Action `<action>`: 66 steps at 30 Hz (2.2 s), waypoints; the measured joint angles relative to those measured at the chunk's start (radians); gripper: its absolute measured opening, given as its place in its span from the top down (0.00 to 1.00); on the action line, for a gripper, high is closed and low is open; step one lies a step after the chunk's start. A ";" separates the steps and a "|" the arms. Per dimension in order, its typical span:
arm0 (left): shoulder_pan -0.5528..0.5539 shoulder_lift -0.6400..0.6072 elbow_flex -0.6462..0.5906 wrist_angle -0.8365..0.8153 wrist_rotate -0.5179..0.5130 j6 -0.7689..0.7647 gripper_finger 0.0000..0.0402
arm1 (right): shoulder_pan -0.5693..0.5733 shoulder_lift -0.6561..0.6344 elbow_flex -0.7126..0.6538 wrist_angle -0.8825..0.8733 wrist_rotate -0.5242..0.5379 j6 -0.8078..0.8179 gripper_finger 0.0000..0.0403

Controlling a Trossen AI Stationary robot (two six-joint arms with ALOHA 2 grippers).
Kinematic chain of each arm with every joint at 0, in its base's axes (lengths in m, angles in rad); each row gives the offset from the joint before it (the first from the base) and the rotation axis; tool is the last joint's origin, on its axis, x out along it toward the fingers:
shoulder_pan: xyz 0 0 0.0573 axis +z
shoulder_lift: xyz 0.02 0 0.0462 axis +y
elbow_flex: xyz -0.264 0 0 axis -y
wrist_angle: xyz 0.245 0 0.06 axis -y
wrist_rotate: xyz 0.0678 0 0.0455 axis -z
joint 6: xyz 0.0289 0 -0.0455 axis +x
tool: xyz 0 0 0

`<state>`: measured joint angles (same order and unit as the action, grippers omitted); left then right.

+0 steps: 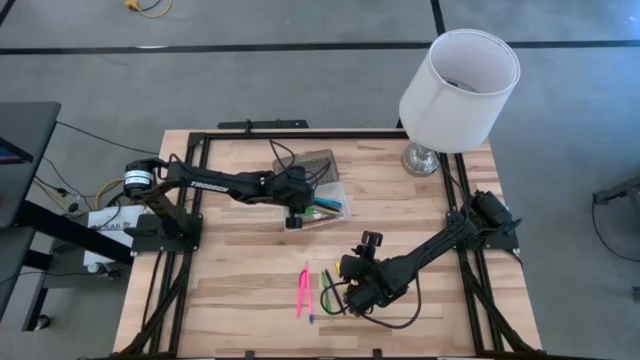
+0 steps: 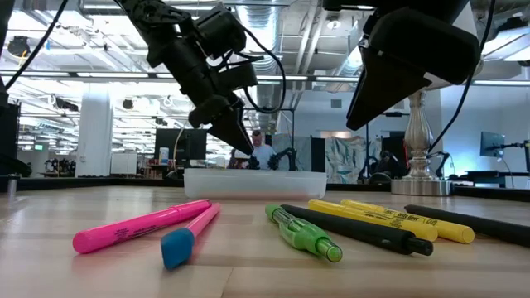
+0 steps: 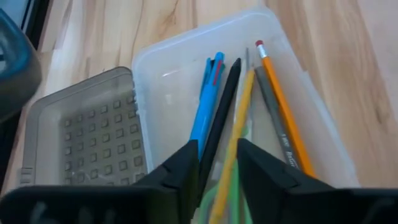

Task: Pick & place school supplies into a supply box
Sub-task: Put the right black pen into the transparent supply box

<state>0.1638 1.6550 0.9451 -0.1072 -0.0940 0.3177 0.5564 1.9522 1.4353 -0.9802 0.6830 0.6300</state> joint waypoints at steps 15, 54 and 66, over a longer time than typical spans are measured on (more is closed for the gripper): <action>-0.202 -0.132 0.025 -0.295 0.004 -0.017 0.62 | 0.000 0.000 0.000 0.010 0.003 0.138 0.69; -0.488 -1.066 -0.654 0.071 -0.236 0.044 0.62 | -0.022 0.001 0.000 -0.020 -0.527 0.965 0.69; -0.488 -1.066 -0.654 0.065 -0.235 0.013 0.62 | -0.023 0.091 0.000 -0.010 -0.615 0.896 0.69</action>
<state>-0.3237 0.5888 0.2913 -0.0421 -0.3293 0.3305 0.5339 2.0434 1.4349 -0.9897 0.0682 1.5265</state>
